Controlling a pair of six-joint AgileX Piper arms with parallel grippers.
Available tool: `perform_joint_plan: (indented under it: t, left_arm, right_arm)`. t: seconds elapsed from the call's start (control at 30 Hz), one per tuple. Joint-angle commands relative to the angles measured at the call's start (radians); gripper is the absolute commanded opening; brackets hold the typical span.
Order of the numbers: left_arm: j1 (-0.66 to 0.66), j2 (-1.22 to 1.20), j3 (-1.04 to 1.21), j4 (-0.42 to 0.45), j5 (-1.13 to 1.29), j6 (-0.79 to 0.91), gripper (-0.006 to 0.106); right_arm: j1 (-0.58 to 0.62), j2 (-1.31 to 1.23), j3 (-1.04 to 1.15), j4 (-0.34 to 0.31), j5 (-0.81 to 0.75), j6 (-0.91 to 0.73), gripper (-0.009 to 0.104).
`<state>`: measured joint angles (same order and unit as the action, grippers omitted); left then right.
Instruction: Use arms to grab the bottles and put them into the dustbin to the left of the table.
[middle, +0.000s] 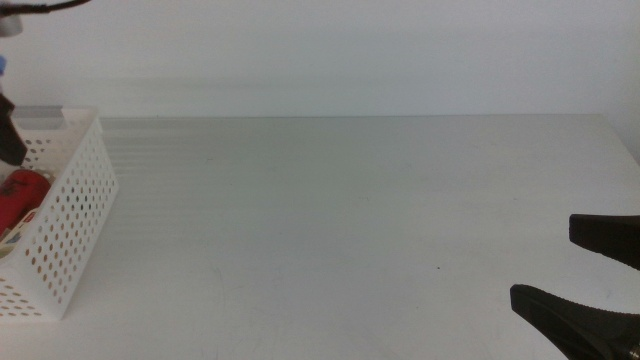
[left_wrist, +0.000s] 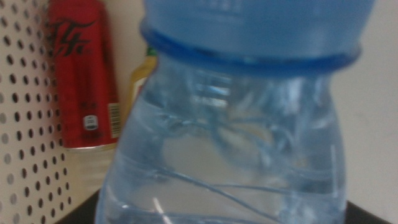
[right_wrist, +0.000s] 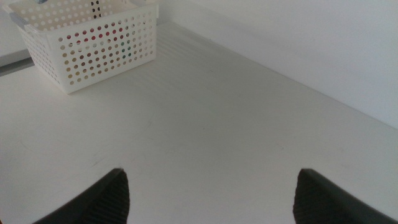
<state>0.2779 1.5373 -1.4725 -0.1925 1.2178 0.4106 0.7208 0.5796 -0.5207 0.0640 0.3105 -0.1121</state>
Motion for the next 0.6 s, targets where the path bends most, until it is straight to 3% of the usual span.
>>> perform_joint_plan:
  t: [0.0,0.57]
  left_arm:
    - [0.03,-0.002,-0.049,-0.043,-0.035,0.025,-0.005]
    - [0.065,0.265,-0.101,-0.018,-0.074,0.123,-0.003]
  right_arm:
    - [-0.005,0.001,-0.027,-0.006,-0.075,-0.007,0.071]
    - [-0.005,0.001,-0.027,-0.006,-0.075,-0.007,0.071]
